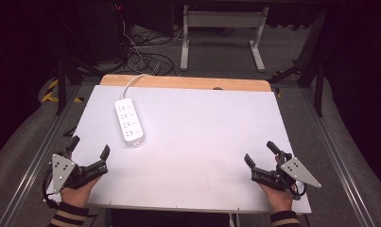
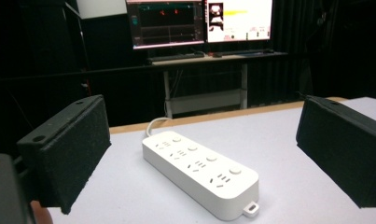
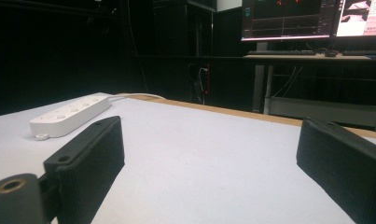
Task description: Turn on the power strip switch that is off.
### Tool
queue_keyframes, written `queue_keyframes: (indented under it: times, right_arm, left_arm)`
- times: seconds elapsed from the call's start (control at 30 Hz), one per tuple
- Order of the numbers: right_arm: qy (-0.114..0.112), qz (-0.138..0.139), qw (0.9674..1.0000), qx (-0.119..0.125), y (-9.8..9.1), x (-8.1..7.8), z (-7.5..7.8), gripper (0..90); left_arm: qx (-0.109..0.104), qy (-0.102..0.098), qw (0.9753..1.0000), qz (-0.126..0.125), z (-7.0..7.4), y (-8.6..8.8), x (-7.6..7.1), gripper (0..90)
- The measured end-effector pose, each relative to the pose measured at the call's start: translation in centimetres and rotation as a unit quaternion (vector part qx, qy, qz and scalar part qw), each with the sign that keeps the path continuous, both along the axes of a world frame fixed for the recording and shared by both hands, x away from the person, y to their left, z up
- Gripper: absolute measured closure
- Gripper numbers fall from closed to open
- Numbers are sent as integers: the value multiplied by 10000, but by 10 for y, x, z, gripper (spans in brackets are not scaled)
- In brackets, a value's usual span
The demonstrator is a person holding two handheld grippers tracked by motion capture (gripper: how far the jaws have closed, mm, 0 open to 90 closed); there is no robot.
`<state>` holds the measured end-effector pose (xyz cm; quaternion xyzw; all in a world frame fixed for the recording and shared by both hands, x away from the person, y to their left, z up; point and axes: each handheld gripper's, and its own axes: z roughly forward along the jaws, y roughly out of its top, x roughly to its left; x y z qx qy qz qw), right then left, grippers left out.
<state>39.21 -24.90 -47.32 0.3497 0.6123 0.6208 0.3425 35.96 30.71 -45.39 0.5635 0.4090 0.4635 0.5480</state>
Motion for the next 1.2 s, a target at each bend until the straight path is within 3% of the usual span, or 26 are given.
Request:
queue_keyframes:
  times: [0.07, 0.17, 0.23, 0.27, 0.3, 0.33, 0.37, 0.4, 0.43, 0.57, 0.73, 0.83, 0.9, 1.1, 1.17, 1.2]
  right_arm:
    - [1, -1, 10000, -37, 0, 0, 0, 81]
    - [-1, 0, 10000, -31, 0, 0, 0, 81]
    - [4, 10, 10000, -19, 0, 0, 0, 82]
    - [4, 10, 10000, -19, 0, 0, 0, 82]
    - [16, 6, 10000, -12, 0, 0, 0, 82]
    - [20, 10, 10000, -1, 0, 0, 0, 81]
    - [20, 10, 10000, -1, 0, 0, 0, 81]
    - [22, 8, 10000, 0, 0, 0, 0, 81]
    - [27, 8, 10000, 3, 0, 0, 0, 82]
    - [42, 11, 10000, 6, 0, 0, 0, 85]
    - [46, -5, 10000, 40, -1, 0, 0, 86]
    - [26, -5, 10000, 22, -2, 0, 0, 87]
    - [43, -13, 10000, 31, -2, -1, 0, 87]
    - [77, 10, 10000, -10, -3, -1, -2, 86]
    - [146, -9, 9999, 15, -7, -2, -4, 86]
    - [146, -9, 9999, 15, -7, -2, -4, 86]
  left_arm:
    - [6, 12, 10000, 9, 0, 0, 0, 37]
    - [19, 41, 9999, -107, 1, 2, -1, 163]
    - [29, 39, 9997, -227, 2, 3, -2, 382]
    - [59, 18, 9996, -288, 3, 4, -3, 382]
    - [77, -21, 9995, -310, 3, 4, -4, 487]
    - [83, -21, 9992, -381, 4, 4, -5, 701]
    - [89, -28, 9992, -393, 6, 5, -6, 701]
    - [75, -3, 9993, -367, 8, 5, -7, 772]
    - [32, 117, 9994, -332, 10, 6, -8, 898]
    - [-80, 621, 9980, -91, 21, 6, -5, 900]
    - [36, 734, 9973, 73, 33, 7, 10, 900]
    - [237, 922, 9954, 119, 39, 4, 26, 900]
    - [206, 1042, 9943, 117, 47, 2, 38, 900]
    - [363, 1462, 9886, 81, 79, -7, 81, 900]
    - [418, 1680, 9848, 98, 86, -9, 99, 900]
    - [504, 1831, 9818, 81, 89, -10, 109, 900]
